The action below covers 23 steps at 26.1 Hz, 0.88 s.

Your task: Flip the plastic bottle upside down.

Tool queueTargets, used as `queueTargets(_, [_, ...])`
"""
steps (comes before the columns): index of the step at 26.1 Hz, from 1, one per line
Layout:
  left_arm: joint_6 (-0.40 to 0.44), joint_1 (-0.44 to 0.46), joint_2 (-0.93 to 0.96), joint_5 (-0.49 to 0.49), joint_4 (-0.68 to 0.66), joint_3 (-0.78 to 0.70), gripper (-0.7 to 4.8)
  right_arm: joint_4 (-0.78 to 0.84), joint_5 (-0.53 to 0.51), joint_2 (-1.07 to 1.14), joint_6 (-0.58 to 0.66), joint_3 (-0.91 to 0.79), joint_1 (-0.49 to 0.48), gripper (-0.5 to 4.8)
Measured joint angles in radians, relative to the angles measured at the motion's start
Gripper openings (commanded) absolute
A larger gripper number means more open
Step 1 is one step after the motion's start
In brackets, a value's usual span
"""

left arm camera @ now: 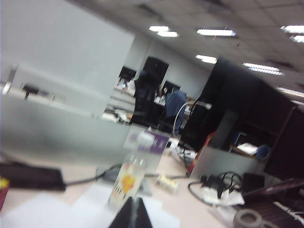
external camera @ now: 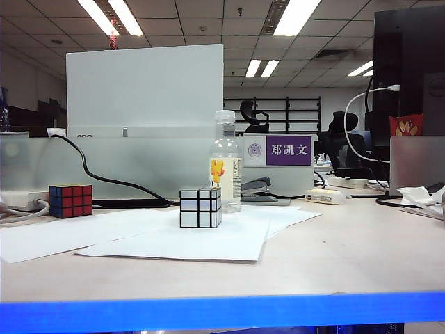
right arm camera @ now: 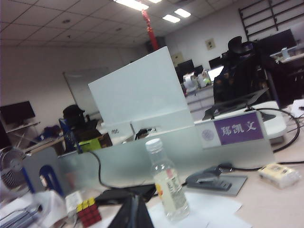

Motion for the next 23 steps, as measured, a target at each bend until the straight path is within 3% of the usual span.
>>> queueTargets(3, [0.007, 0.000, 0.106, 0.009, 0.029, 0.103, -0.05, 0.020, -0.122, 0.209, 0.000, 0.115, 0.000, -0.09])
queueTargets(6, [0.069, 0.000, 0.410, 0.144, 0.063, 0.348, -0.05, 0.076, -0.292, 0.509, -0.005, 0.330, 0.000, 0.19])
queueTargets(9, [0.180, 0.000, 0.636, 0.237, -0.038, 0.535, -0.05, 0.093, -0.289, 0.634, -0.022, 0.435, 0.001, 0.46])
queueTargets(11, [0.293, -0.001, 0.882, 0.272, -0.191, 0.706, -0.03, 0.087, -0.275, 0.725, -0.051, 0.490, 0.001, 0.46])
queueTargets(13, [0.355, 0.000, 1.056, 0.279, -0.299, 0.783, -0.04, -0.016, -0.275, 0.764, -0.102, 0.535, 0.005, 0.45])
queueTargets(20, [0.454, -0.075, 1.276, 0.257, -0.266, 0.841, -0.04, -0.156, -0.222, 0.798, -0.267, 0.557, 0.106, 0.58])
queueTargets(21, [0.463, -0.089, 1.303, 0.249, -0.239, 0.845, -0.04, -0.176, -0.195, 0.809, -0.294, 0.557, 0.121, 1.12])
queueTargets(23, [0.483, -0.111, 1.333, 0.248, -0.213, 0.846, -0.04, -0.209, -0.147, 0.859, -0.370, 0.557, 0.169, 3.15])
